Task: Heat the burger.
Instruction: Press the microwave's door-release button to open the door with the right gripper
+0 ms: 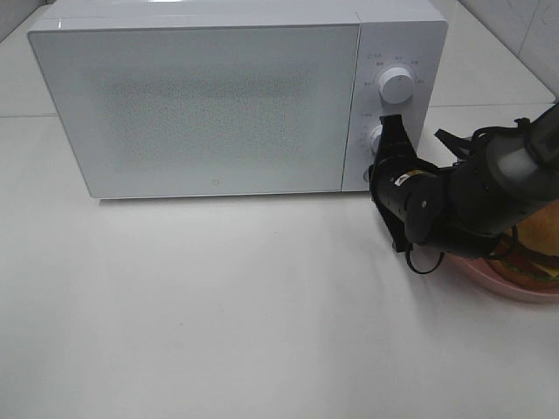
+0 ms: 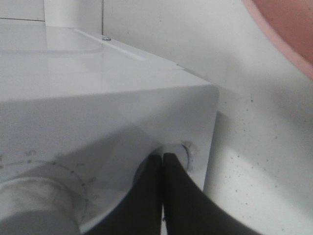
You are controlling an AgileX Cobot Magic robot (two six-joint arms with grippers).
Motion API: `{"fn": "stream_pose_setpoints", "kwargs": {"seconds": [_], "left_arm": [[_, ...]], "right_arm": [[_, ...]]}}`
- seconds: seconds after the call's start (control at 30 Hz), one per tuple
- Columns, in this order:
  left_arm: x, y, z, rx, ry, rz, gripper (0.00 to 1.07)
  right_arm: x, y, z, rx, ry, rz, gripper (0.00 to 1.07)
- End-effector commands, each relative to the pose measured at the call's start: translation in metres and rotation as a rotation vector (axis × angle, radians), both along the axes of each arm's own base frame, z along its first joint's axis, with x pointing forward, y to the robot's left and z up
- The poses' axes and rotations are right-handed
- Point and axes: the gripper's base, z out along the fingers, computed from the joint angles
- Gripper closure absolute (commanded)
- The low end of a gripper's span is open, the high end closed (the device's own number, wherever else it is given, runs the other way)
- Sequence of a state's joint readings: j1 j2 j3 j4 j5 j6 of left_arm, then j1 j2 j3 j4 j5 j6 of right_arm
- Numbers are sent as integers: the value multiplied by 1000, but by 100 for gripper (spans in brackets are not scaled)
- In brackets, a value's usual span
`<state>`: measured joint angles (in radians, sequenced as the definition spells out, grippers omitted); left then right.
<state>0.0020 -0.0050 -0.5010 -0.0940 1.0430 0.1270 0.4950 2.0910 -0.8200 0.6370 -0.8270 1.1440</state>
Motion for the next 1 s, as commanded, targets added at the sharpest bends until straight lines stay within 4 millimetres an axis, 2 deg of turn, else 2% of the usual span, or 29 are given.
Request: {"fn": "stream_pose_setpoints", "kwargs": {"seconds": [0.03,0.23,0.57,0.87,1.0], "left_arm": [[-3,0,0,-3,-24,0,107],[-3,0,0,-3,-24,0,107],[-3,0,0,-3,-24,0,107],[-3,0,0,-3,-24,0,107],[-3,0,0,-3,-24,0,107]], "right_arm": [[14,-9,14,-22,-105,-24,107],[17,-9,15,-20,-109,-16,107],[31,0,30,-7,-174,16,107],[34,-3,31,-18,-184,15,107],[39,-4,25,-28,-215,27,107]]}}
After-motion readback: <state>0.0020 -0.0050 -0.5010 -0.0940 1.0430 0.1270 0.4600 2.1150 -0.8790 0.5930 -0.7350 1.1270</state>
